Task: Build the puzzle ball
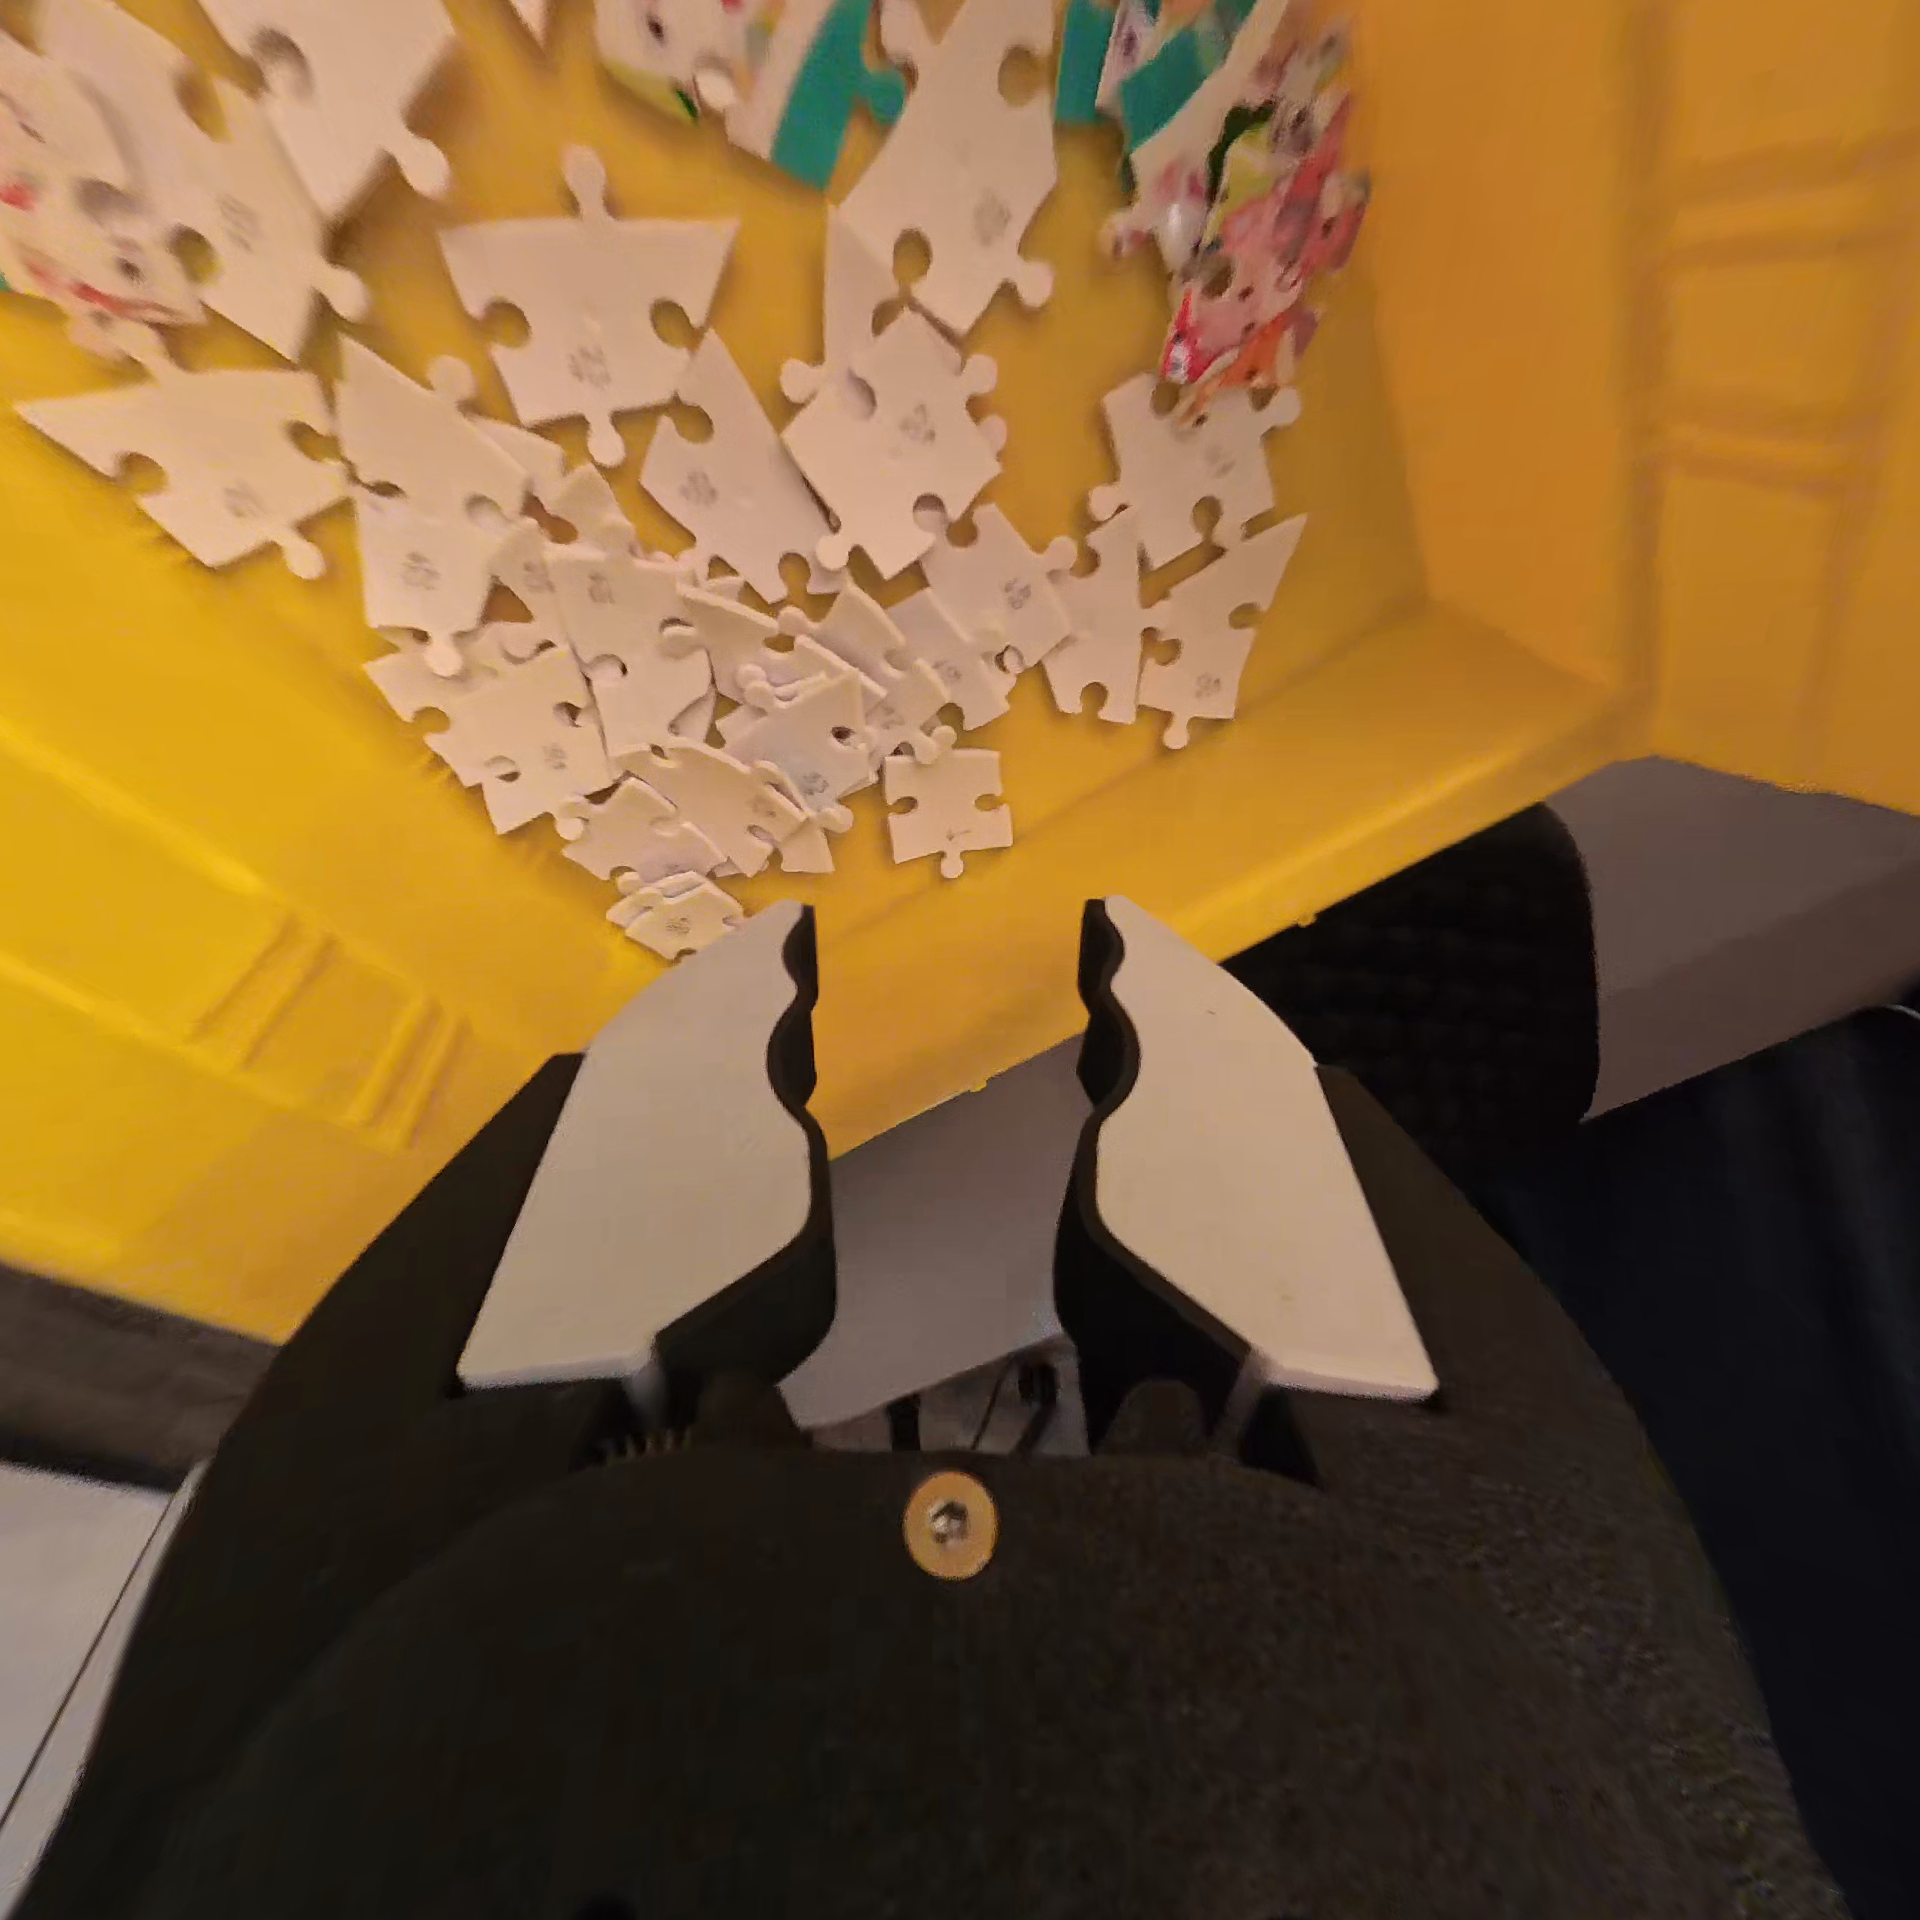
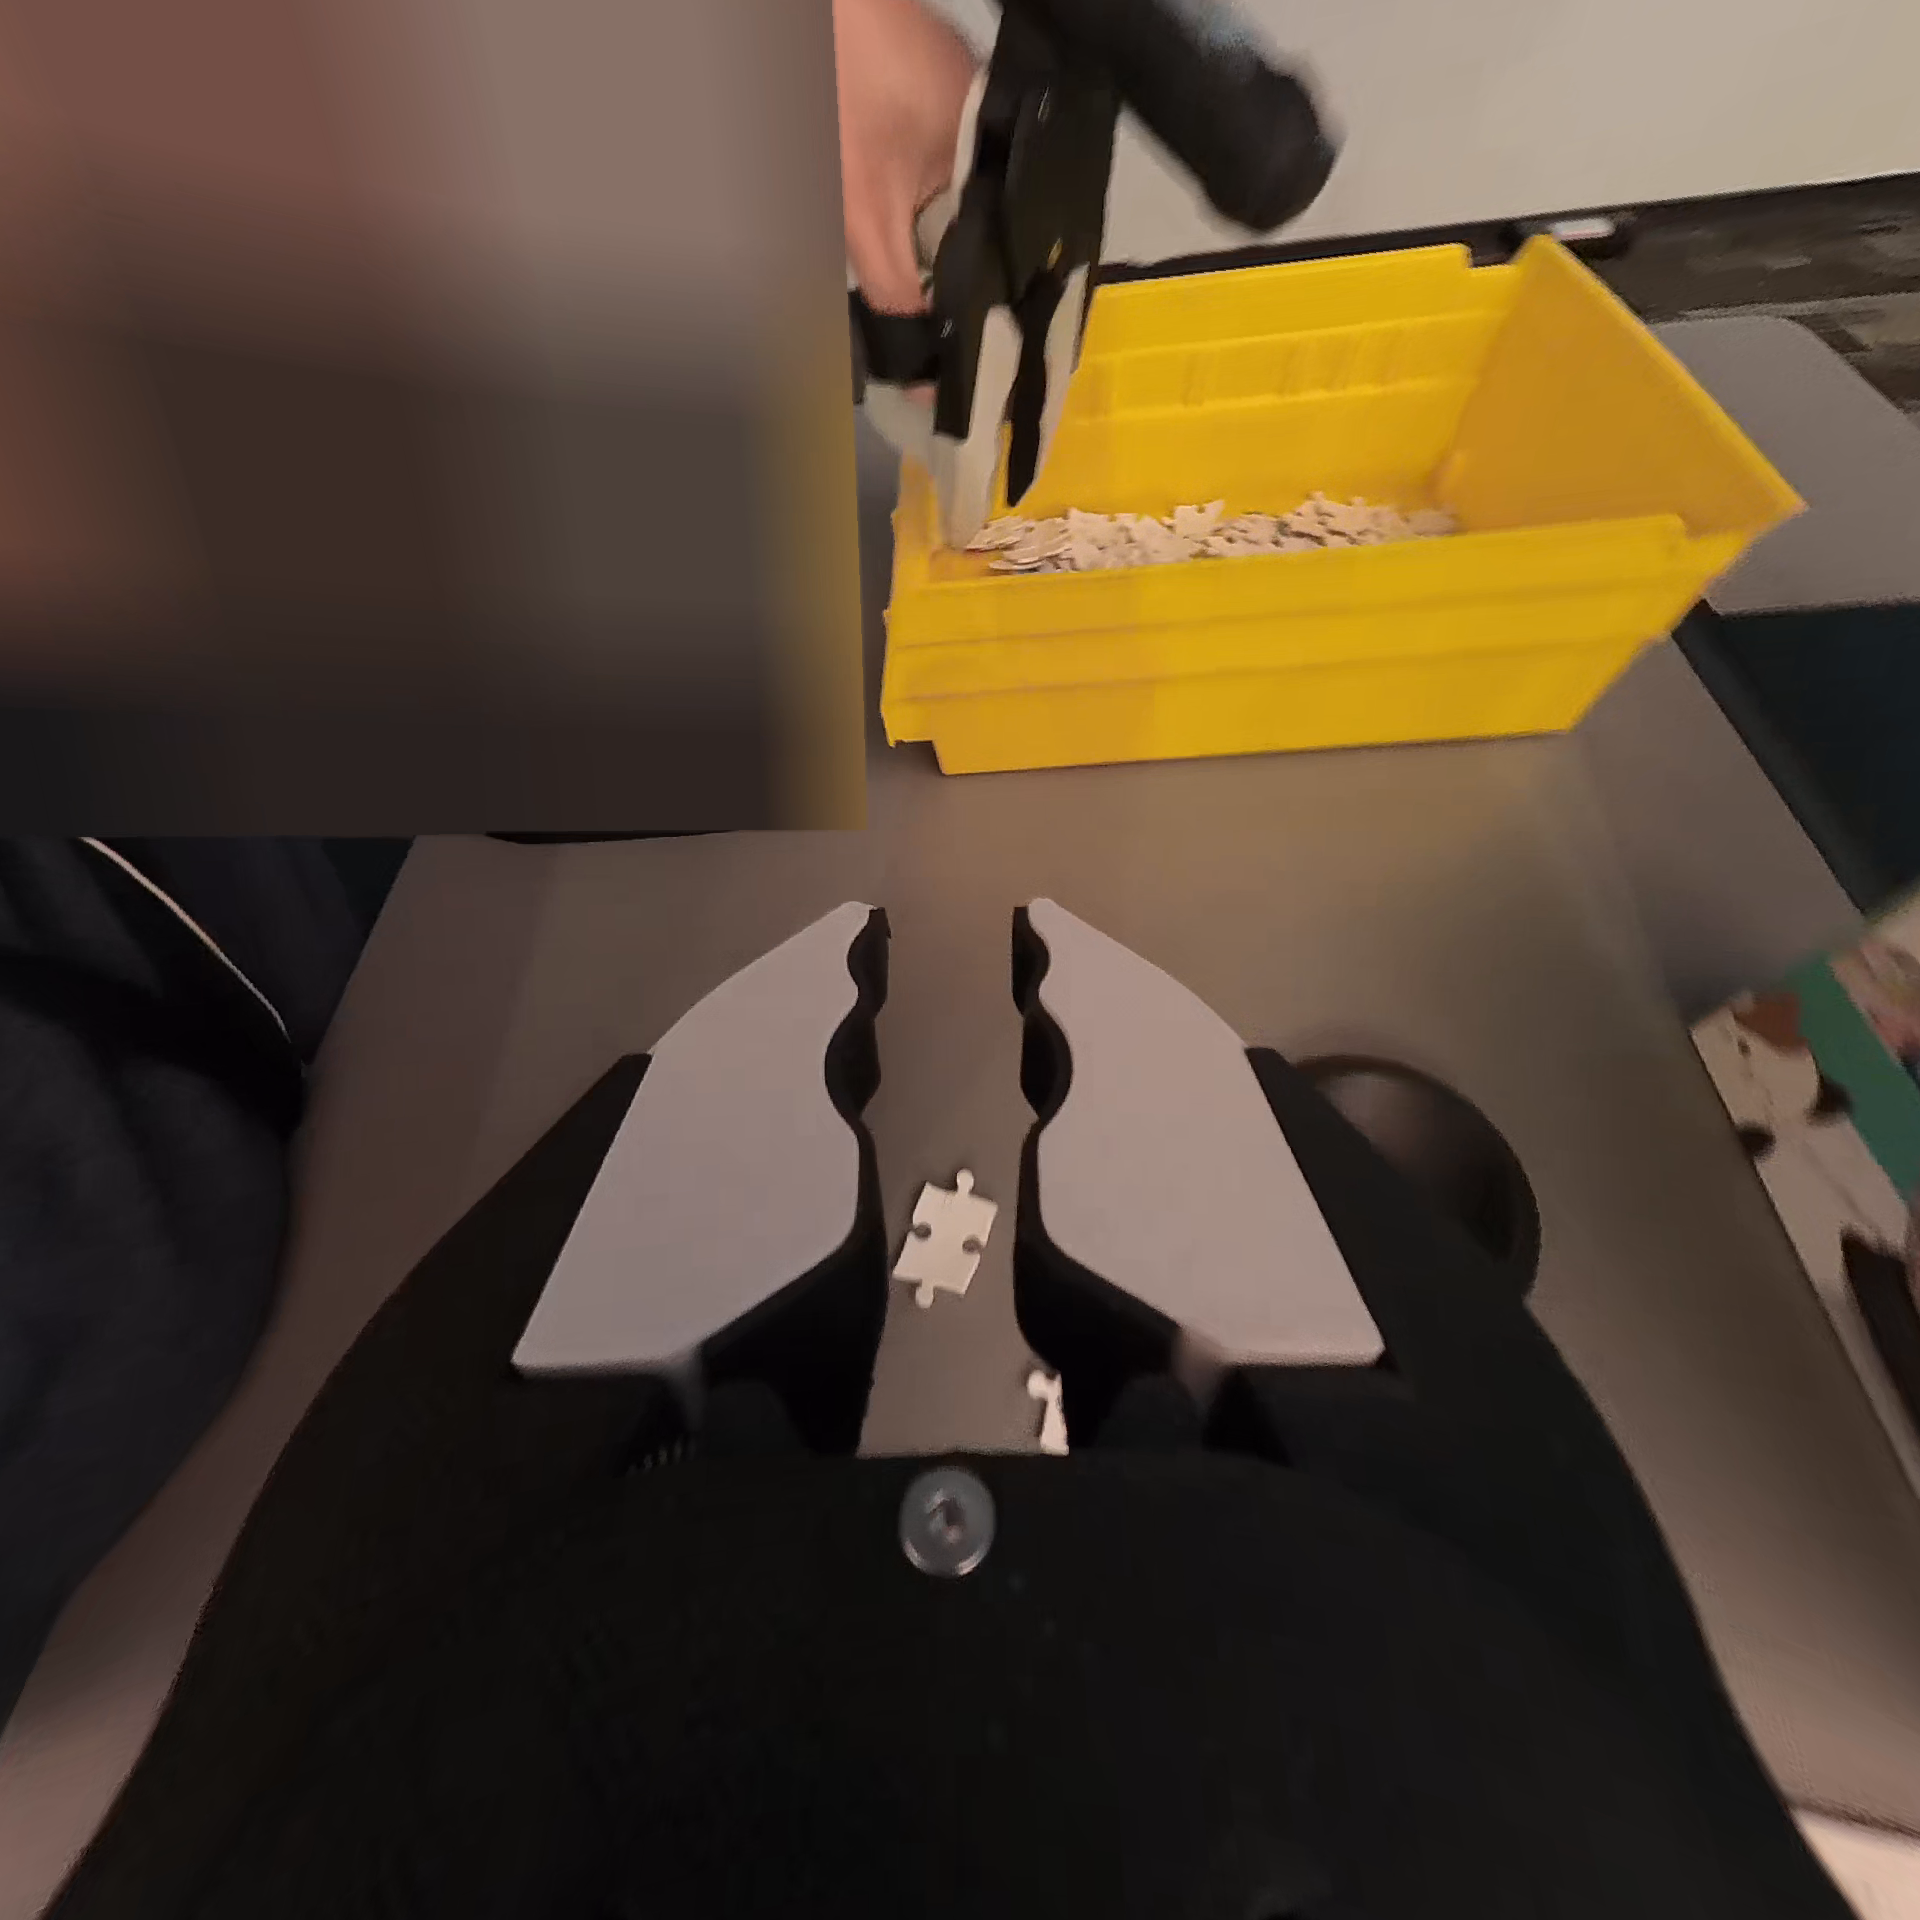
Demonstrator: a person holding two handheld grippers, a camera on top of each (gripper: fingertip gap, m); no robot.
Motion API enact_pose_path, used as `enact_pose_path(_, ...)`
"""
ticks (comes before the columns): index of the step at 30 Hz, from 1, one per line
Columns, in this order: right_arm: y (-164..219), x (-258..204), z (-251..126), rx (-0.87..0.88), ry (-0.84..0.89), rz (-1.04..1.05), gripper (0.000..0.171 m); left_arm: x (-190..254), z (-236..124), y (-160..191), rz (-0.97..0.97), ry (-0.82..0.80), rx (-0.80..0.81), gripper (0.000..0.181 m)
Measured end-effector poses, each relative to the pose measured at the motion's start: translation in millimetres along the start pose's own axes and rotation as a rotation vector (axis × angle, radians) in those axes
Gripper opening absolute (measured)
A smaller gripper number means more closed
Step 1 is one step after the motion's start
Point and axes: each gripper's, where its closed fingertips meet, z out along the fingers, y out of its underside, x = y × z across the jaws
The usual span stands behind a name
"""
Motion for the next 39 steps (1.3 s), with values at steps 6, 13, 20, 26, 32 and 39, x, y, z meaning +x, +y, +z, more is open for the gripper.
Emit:
enact_pose_path(6, 9, 0, -20, 0.037, 0.014, 0.027, 0.024, -3, 20, -5, -0.041, -0.020, -0.111, 0.052)
enact_pose_path(13, 12, -11, -22, -0.005, -0.007, -0.035, 0.024, -8, 28, 5, -0.108, -0.021, -0.198, 0.050)
enact_pose_path(20, 11, -16, -24, -0.009, -0.004, -0.053, 0.024, -11, 38, 5, -0.159, -0.019, -0.235, 0.054)
enact_pose_path(26, 8, -18, -27, -0.003, 0.000, -0.066, 0.024, -14, 39, 5, -0.177, -0.063, -0.264, 0.050)
enact_pose_path(32, 6, -19, -32, -0.002, 0.014, -0.088, 0.024, -12, 40, 5, -0.174, -0.088, -0.308, 0.034)
enact_pose_path(39, 4, -17, -39, 0.021, 0.020, -0.084, 0.024, -2, 39, 7, -0.147, 0.011, -0.326, 0.039)
